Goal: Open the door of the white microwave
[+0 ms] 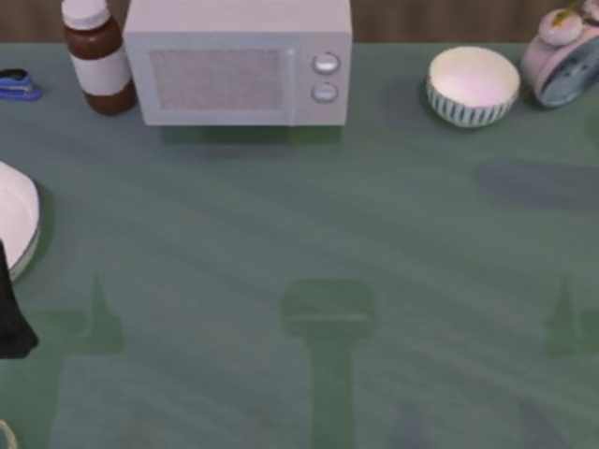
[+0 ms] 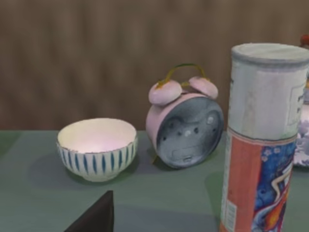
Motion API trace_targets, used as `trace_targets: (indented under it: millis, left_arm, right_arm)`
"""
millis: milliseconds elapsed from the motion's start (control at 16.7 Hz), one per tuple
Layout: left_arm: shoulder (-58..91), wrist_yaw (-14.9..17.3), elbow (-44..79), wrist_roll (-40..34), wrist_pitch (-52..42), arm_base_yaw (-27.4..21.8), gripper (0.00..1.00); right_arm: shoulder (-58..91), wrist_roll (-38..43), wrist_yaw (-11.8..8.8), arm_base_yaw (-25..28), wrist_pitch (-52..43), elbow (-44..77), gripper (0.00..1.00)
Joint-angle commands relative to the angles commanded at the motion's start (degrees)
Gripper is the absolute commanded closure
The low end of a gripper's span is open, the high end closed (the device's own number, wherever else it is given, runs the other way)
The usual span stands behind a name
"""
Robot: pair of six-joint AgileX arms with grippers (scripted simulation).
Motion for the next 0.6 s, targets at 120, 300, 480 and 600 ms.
trace_targets:
  millis: [120, 300, 480, 600]
  left_arm:
    - [0.0, 0.0, 0.0, 0.0, 0.0, 0.0, 0.0]
    - [2.4, -0.17, 3.09, -0.75, -0.98, -0.72, 0.0]
    - [8.9, -0.74, 11.09, -2.57, -4.0, -2.53, 0.0]
    - [15.11, -1.37, 18.56, -4.19, -7.11, -4.21, 0.0]
  right_arm:
    - [0.0, 0.0, 0.0, 0.0, 0.0, 0.0, 0.0]
    - [0.0, 0.0, 0.0, 0.0, 0.0, 0.0, 0.0]
    - [0.0, 0.0, 0.0, 0.0, 0.0, 0.0, 0.0]
    - [0.0, 0.0, 0.0, 0.0, 0.0, 0.0, 0.0]
